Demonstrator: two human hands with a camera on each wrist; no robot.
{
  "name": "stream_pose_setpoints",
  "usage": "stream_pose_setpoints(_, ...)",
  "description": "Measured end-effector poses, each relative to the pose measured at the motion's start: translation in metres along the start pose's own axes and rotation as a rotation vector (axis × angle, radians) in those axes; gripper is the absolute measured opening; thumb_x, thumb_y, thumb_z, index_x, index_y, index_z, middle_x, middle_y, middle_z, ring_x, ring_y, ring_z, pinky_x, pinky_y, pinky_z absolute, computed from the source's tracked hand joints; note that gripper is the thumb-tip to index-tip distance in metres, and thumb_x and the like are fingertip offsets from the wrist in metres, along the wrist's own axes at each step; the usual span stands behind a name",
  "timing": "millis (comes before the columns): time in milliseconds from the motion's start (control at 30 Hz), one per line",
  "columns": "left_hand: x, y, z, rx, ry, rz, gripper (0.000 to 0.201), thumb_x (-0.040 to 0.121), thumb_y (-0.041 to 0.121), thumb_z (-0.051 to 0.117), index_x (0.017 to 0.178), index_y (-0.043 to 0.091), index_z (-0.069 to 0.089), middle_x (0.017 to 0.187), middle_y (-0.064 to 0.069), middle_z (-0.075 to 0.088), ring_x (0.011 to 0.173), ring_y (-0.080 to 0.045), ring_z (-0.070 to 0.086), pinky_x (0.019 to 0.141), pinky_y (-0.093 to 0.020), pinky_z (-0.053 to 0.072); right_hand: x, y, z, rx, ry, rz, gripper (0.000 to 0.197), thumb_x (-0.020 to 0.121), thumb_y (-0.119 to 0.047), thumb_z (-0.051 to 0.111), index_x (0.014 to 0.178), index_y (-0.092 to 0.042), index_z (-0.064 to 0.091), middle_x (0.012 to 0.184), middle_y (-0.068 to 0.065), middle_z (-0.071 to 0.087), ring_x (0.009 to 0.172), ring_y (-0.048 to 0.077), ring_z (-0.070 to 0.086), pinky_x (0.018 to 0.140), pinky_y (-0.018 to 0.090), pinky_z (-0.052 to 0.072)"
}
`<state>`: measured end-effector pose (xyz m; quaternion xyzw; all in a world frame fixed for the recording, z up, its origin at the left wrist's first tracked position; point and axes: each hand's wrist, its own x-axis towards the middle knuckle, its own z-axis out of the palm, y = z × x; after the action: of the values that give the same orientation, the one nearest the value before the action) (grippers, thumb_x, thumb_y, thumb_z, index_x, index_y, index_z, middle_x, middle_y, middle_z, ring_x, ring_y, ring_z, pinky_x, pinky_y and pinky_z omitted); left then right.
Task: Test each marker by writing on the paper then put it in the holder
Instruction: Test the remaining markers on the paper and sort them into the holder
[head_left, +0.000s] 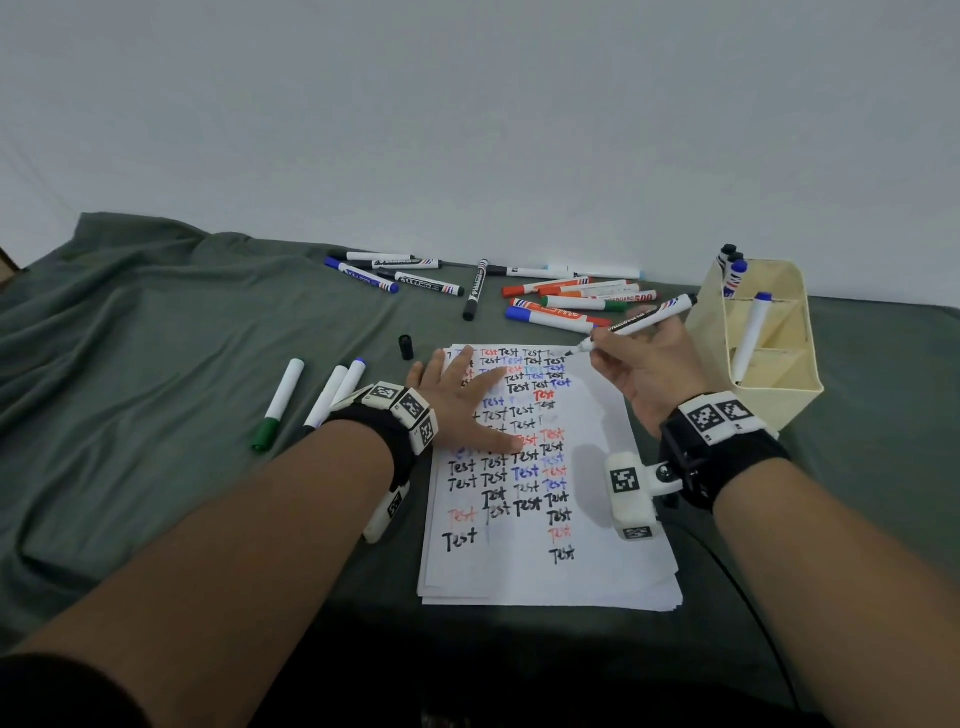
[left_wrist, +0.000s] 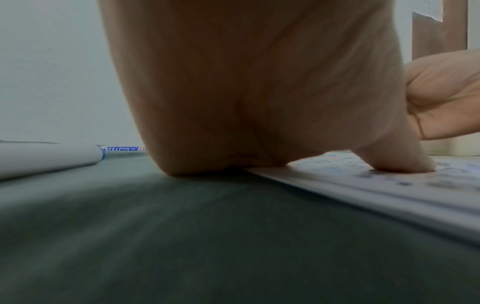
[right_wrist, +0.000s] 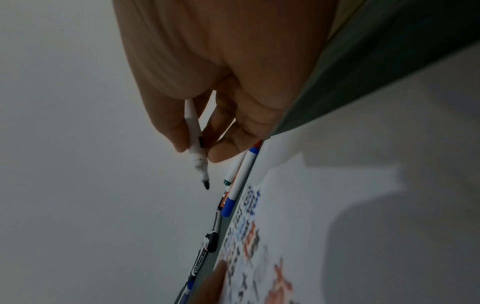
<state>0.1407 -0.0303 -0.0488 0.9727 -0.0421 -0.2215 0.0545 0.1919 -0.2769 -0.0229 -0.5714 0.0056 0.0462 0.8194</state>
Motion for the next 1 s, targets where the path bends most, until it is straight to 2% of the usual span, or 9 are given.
stream_pose_setpoints(100,0.0,0.0,0.0,-0.021,0.006,-0.001,0.122,0.049,0.106,0.038,0.149,0.057,-0.012,0.163,0.005,-0.027,0.149,-0.03,-0.027,0.118,-0.054,-0.016,0.001,0.01,-0.003,-0.041,0.061,0.049,0.021,0.084,0.007,0.076,0.088,-0.012,0.067,0.078,0.01,0.074,0.075,0.022,0.073,0.069,0.028,0.06)
stream_pose_setpoints(167,0.0,-0.001,0.0,-0.037,0.011,-0.001,0.123,0.047,0.106,0.039,0.149,0.057,-0.009,0.164,0.007,-0.026,0.149,-0.029,-0.026,0.117,-0.055,-0.016,0.002,0.019,-0.005,-0.09,0.073,0.057,0.018,0.083,0.004,0.078,0.084,-0.011,0.068,0.079,0.012,0.075,0.08,0.025,0.076,0.073,0.029,0.06)
stream_pose_setpoints(300,0.001,-0.001,0.0,-0.045,0.007,-0.005,0.124,0.047,0.106,0.042,0.149,0.058,-0.009,0.163,0.009,-0.026,0.149,-0.027,-0.026,0.118,-0.056,-0.016,0.003,0.031,-0.006,-0.235,0.038,0.007,0.015,0.084,-0.001,0.079,0.084,-0.01,0.067,0.084,0.015,0.077,0.084,0.028,0.077,0.071,0.028,0.061)
stream_pose_setpoints(433,0.001,-0.001,0.0,-0.043,0.002,-0.007,0.125,0.046,0.106,0.042,0.149,0.057,-0.01,0.162,0.009,-0.03,0.149,-0.028,-0.027,0.118,-0.056,-0.015,0.005,0.035,-0.011,-0.448,0.02,-0.069,0.015,0.084,-0.01,0.081,0.086,-0.009,0.066,0.08,0.011,0.076,0.073,0.02,0.074,0.066,0.024,0.059)
stream_pose_setpoints(567,0.003,-0.001,0.0,-0.037,-0.019,-0.012,0.129,0.041,0.108,0.038,0.148,0.058,-0.012,0.161,0.009,-0.031,0.149,-0.027,-0.028,0.117,-0.056,-0.016,0.008,0.038,-0.014,-0.52,0.023,-0.09,0.022,0.084,-0.015,0.081,0.091,-0.002,0.065,0.078,0.008,0.076,0.067,0.012,0.07,0.06,0.02,0.055)
stream_pose_setpoints(700,0.005,-0.001,0.0,-0.039,-0.024,-0.016,0.131,0.037,0.11,0.037,0.147,0.059,-0.012,0.161,0.011,-0.031,0.149,-0.026,-0.028,0.117,-0.056,-0.016,0.009,0.039,-0.016,-0.602,-0.001,-0.097,0.016,0.083,-0.02,0.081,0.085,-0.012,0.067,0.077,0.003,0.076,0.069,0.011,0.07,0.062,0.022,0.054)
stream_pose_setpoints(800,0.006,-0.001,0.001,-0.037,-0.019,-0.014,0.131,0.037,0.11,0.036,0.147,0.059,-0.012,0.161,0.011,-0.031,0.149,-0.025,-0.028,0.117,-0.055,-0.016,0.009,0.04,-0.017,-0.599,-0.007,-0.095,0.015,0.083,-0.016,0.08,0.081,-0.014,0.066,0.07,0.0,0.073,0.062,0.006,0.067,0.057,0.018,0.05)
stream_pose_setpoints(900,0.006,-0.002,0.002,-0.036,-0.013,-0.016,0.131,0.036,0.111,0.035,0.147,0.06,-0.012,0.162,0.011,-0.03,0.149,-0.025,-0.027,0.116,-0.055,-0.016,0.008,0.039,-0.018,-0.571,0.005,-0.092,0.018,0.083,-0.018,0.081,0.087,-0.008,0.067,0.074,0.002,0.076,0.065,0.007,0.069,0.059,0.018,0.051)
stream_pose_setpoints(1000,0.006,-0.002,0.002,-0.034,-0.007,-0.019,0.131,0.035,0.111,0.035,0.147,0.06,-0.012,0.162,0.011,-0.029,0.15,-0.025,-0.026,0.116,-0.055,-0.015,0.007,0.038,-0.016,-0.577,-0.019,-0.083,0.015,0.083,-0.019,0.083,0.086,-0.012,0.069,0.08,0.004,0.077,0.075,0.016,0.074,0.067,0.025,0.056)
